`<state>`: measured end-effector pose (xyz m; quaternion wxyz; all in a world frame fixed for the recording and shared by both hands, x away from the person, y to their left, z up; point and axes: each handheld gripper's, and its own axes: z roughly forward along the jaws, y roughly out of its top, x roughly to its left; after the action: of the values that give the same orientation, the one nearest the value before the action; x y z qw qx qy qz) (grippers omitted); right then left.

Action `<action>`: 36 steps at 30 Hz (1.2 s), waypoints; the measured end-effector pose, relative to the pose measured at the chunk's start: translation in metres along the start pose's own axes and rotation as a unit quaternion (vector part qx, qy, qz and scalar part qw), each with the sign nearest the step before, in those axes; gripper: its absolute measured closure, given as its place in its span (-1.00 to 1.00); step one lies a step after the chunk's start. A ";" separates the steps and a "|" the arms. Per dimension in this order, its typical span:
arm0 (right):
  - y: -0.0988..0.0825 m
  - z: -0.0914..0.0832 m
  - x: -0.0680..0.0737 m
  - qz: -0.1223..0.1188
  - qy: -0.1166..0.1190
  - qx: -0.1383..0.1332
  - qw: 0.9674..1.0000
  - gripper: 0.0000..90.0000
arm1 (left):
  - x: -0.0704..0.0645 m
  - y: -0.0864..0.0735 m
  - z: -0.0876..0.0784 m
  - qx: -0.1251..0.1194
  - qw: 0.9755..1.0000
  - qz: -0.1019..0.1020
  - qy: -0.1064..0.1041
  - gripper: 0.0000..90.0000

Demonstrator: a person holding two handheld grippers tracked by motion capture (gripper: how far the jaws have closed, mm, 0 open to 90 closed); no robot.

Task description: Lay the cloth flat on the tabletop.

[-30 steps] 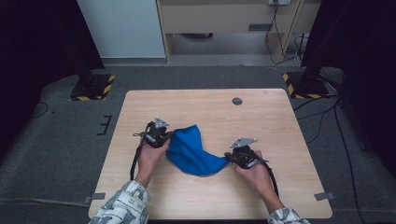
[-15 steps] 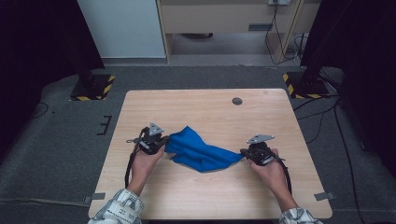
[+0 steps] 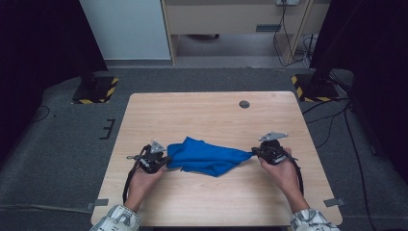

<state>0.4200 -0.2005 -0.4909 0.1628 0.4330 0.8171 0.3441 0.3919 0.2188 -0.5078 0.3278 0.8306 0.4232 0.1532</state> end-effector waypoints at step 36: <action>-0.002 0.005 0.002 0.008 0.013 -0.001 1.000 1.00 | 0.005 0.066 0.071 0.020 1.000 -0.013 0.017 0.38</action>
<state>0.4206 -0.1975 -0.4957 0.1500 0.4344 0.8153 0.3522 0.4724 0.1648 -0.5159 0.3060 0.8287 0.4425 0.1543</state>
